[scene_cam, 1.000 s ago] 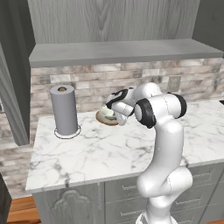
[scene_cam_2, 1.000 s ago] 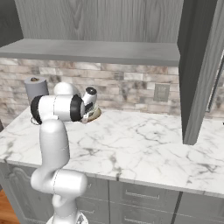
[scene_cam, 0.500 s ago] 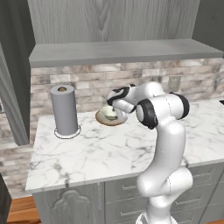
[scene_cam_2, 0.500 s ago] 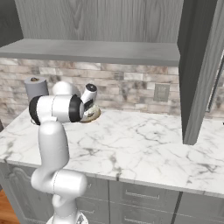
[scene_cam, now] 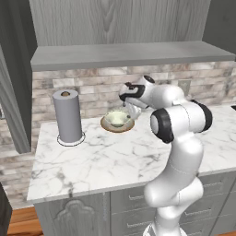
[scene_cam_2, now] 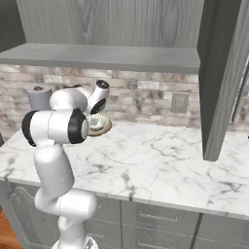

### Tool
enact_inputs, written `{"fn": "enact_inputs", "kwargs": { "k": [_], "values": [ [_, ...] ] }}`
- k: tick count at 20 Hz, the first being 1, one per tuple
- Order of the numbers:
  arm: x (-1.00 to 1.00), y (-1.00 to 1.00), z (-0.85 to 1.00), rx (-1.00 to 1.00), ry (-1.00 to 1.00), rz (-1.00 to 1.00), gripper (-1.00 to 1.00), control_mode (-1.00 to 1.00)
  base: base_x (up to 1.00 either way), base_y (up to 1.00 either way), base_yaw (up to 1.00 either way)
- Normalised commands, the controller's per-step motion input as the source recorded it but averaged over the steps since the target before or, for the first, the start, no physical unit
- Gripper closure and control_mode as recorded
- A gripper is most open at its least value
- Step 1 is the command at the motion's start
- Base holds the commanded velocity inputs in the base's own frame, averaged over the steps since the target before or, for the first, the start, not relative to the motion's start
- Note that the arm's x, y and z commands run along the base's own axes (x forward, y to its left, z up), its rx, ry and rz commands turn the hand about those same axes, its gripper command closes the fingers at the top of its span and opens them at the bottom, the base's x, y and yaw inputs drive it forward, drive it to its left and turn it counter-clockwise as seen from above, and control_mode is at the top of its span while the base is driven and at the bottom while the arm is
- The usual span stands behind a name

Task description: Pick up the bowls on the counter and stack them on top of one another in the open cabinet. Place the smaller bowl on top of the larger bowl.

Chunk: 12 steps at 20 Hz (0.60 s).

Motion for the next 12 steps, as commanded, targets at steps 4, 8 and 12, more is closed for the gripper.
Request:
{"fn": "enact_inputs", "kwargs": {
  "k": [4, 8, 12],
  "values": [
    [-0.86, -0.5, 0.18, 0.0, 0.0, 0.0, -1.0, -1.0, 0.0, 0.0, 0.0],
    [-1.0, -0.5, 0.03, 0.0, 0.0, 0.02, -1.0, -1.0, 0.0, 0.0, 0.0],
    [-1.0, -0.34, 0.0, 0.0, 0.0, 0.04, -1.0, -1.0, 0.0, 0.0, 0.0]
  ]
}}
